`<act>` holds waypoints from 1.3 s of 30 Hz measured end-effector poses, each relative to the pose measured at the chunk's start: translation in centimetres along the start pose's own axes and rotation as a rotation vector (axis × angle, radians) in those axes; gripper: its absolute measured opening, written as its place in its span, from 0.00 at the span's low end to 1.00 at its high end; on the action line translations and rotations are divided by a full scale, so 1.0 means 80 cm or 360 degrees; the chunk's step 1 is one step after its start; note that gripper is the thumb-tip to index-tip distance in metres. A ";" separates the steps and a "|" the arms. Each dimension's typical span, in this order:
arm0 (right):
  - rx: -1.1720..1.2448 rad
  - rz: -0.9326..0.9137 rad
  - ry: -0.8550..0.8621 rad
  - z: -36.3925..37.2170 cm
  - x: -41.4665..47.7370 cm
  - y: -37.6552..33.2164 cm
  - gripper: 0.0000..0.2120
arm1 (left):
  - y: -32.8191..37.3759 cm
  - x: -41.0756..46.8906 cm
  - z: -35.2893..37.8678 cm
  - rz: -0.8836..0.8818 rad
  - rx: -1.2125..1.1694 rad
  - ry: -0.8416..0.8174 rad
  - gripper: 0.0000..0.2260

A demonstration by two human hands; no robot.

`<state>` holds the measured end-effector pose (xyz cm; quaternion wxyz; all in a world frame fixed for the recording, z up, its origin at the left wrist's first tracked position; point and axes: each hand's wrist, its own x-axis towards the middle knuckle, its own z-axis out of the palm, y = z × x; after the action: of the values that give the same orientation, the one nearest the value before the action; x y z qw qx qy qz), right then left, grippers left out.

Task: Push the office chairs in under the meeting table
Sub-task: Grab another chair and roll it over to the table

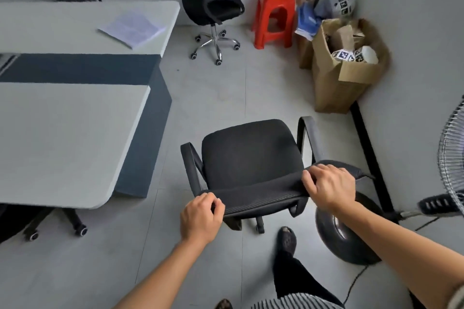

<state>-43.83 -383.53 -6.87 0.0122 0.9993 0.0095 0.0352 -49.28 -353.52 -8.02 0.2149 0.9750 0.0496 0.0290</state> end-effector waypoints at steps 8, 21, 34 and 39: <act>0.0077 -0.0401 0.0042 0.011 0.203 0.031 0.23 | 0.062 0.089 0.039 -0.0279 0.0016 0.0168 0.15; 0.0059 -0.0908 0.0033 0.029 0.440 -0.046 0.24 | 0.069 0.219 0.041 -0.0526 0.0091 0.0245 0.15; 0.0143 -0.0813 -0.0034 0.034 0.521 -0.215 0.25 | -0.102 0.347 -0.026 -0.0574 0.0249 0.0291 0.17; 0.0128 -0.0808 -0.0092 0.032 0.540 -0.242 0.21 | -0.127 0.369 -0.037 -0.0574 0.0205 0.0321 0.17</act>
<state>-0.89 -363.37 -6.87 -0.0188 0.9651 0.2611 0.0021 -21.02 -339.93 -8.58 0.1479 0.9541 0.2464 0.0843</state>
